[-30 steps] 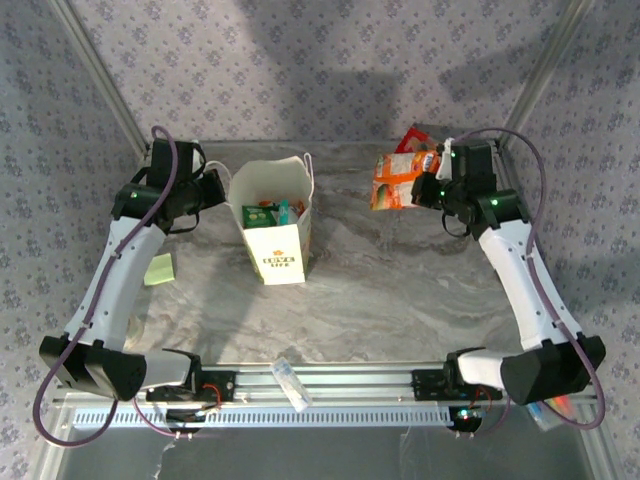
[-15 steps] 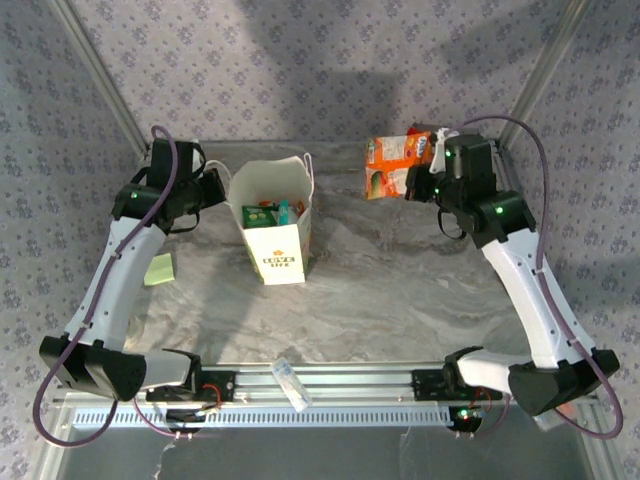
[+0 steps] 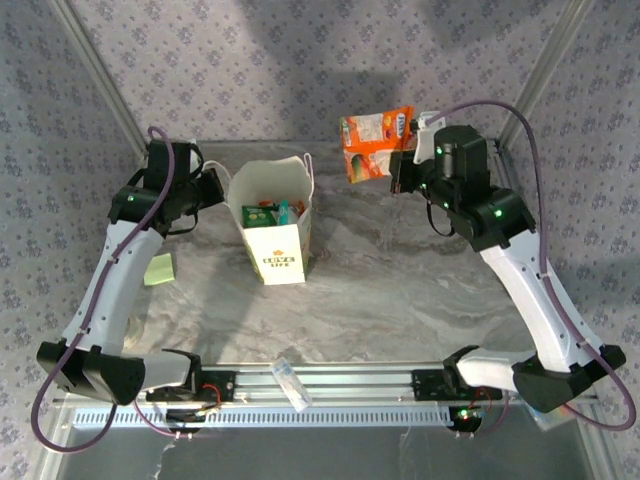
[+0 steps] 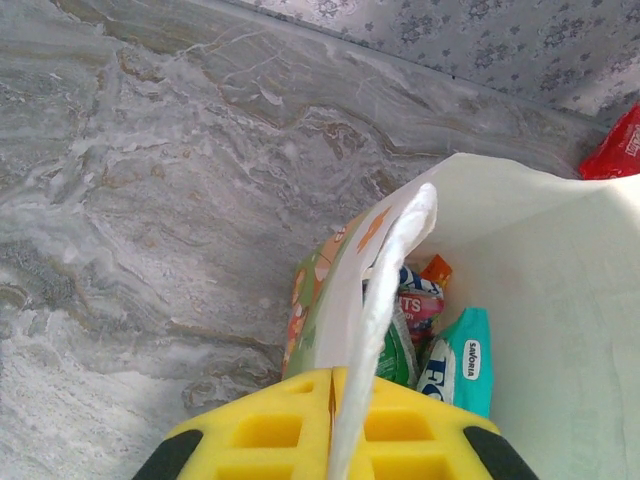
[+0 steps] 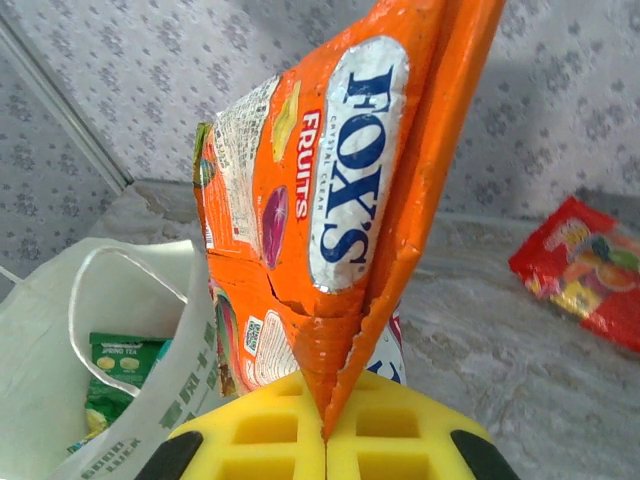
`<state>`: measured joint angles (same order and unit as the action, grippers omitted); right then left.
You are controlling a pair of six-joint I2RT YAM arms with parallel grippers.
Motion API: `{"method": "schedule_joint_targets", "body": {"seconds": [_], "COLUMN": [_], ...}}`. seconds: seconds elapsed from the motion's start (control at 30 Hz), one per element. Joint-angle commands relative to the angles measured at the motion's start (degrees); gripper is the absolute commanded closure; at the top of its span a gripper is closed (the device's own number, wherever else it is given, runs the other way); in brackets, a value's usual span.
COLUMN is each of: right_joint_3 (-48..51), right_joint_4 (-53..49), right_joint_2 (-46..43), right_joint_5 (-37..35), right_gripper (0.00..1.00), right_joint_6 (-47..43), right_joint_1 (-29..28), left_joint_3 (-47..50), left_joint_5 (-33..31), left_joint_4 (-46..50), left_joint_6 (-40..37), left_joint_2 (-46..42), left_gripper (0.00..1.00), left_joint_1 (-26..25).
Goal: Place the snacks into the paper bag
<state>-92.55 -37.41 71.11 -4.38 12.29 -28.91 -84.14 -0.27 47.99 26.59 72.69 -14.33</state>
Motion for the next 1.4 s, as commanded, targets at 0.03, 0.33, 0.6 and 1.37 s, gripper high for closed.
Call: {"method": "schedule_joint_targets", "body": {"seconds": [0.03, 0.33, 0.6, 1.37], "right_joint_3": [-4.1, -6.7, -11.4, -22.3], "right_joint_4": [6.6, 9.4, 10.7, 12.9], "right_joint_2": [0.5, 3.3, 7.3, 17.9], "right_joint_5": [-4.5, -6.2, -5.2, -2.7], "right_gripper": [0.97, 0.98, 0.98, 0.98], "right_joint_6": [-5.7, -7.7, -9.8, -15.3], "right_joint_1": [-2.8, -6.5, -9.2, -16.5], "left_joint_3": [0.1, 0.6, 1.1, 2.4], "left_joint_5": [0.1, 0.2, -0.1, -0.2], "left_joint_4": [-0.5, -0.7, -0.7, -1.4], "left_joint_6": [-0.3, -0.3, -0.6, -0.7], "left_joint_2": [-1.3, -1.3, -2.1, -3.3], "left_gripper": [0.92, 0.92, 0.92, 0.92], "left_joint_1": [-0.2, -0.3, -0.3, 0.3]}}
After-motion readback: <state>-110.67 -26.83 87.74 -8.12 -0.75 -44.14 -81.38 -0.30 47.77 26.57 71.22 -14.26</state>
